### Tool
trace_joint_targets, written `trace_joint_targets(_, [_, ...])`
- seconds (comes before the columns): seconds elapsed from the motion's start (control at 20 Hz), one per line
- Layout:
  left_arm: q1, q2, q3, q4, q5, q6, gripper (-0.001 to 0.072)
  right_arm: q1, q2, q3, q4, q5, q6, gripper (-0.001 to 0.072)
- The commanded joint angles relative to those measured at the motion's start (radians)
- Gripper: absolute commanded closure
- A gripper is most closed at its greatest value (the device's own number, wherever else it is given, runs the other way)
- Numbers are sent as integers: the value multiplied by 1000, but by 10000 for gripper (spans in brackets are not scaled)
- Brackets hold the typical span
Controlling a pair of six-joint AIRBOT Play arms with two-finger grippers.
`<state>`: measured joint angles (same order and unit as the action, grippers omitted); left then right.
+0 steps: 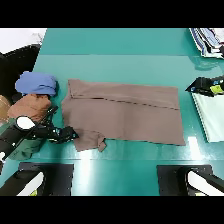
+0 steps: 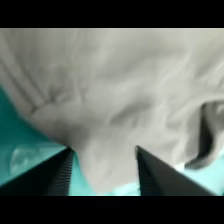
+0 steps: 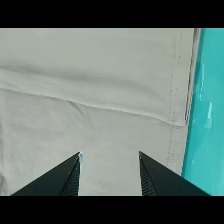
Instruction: Fold the shirts.
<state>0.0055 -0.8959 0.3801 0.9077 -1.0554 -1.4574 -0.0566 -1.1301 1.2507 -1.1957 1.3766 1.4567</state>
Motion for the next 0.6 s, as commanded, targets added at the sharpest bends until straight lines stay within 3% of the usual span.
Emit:
trace_joint_targets(0.0, [0, 4, -16, -32, 33, 21, 605, -6, 2, -1, -8, 48, 0, 301])
trace_joint_targets(0.05, [0, 4, -3, -32, 15, 30, 689, -24, 2, -9, -10, 73, 0, 301])
trace_joint_targets(0.3, [0, 50, 112, 55, -83, 24, 688, -217, 97, -324, -94, 101, 0, 300])
trace_joint_targets(0.35, [0, 62, 133, 56, -95, 25, 687, -266, 115, -411, -124, 103, 0, 284])
trace_joint_targets(0.4, [0, 63, 148, 54, -105, 25, 687, -325, 127, -503, -129, 106, 0, 210])
trace_joint_targets(0.55, [0, 63, 158, 55, -101, 26, 687, -436, 128, -715, -80, 89, -32, 205])
